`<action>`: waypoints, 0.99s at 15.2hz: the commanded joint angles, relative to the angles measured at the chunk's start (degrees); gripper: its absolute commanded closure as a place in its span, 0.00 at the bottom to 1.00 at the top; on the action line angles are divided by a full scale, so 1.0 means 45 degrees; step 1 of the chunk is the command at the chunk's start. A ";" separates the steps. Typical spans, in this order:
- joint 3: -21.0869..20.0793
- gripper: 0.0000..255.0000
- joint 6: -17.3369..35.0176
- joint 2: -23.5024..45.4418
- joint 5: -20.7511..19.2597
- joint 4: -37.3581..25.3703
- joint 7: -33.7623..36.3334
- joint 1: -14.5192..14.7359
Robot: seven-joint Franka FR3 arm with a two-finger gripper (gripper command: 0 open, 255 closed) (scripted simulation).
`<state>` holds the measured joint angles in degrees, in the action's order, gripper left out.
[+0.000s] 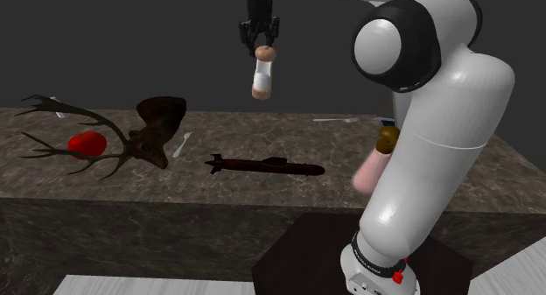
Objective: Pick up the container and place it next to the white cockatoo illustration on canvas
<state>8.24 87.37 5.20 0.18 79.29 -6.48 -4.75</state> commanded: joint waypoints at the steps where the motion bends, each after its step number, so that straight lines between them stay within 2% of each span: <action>1: 0.0009 1.00 -0.0470 0.0228 0.0036 -0.0693 -0.0020 -0.0018; 2: 0.0010 1.00 -0.0523 0.0251 0.0040 -0.0769 -0.0022 -0.0021; 7: 0.0630 1.00 -0.0270 -0.0601 0.0014 0.0322 -0.1390 -0.0752; 13: 0.1473 1.00 -0.0146 -0.1139 0.0001 0.0973 -0.3129 -0.1642; 14: 0.1314 1.00 -0.0147 -0.1071 -0.0004 0.0909 -0.2788 -0.1477; 15: 0.1315 0.00 -0.0147 -0.1071 -0.0004 0.0909 -0.2788 -0.1476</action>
<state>14.18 86.70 0.38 0.16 83.37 -19.05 -11.42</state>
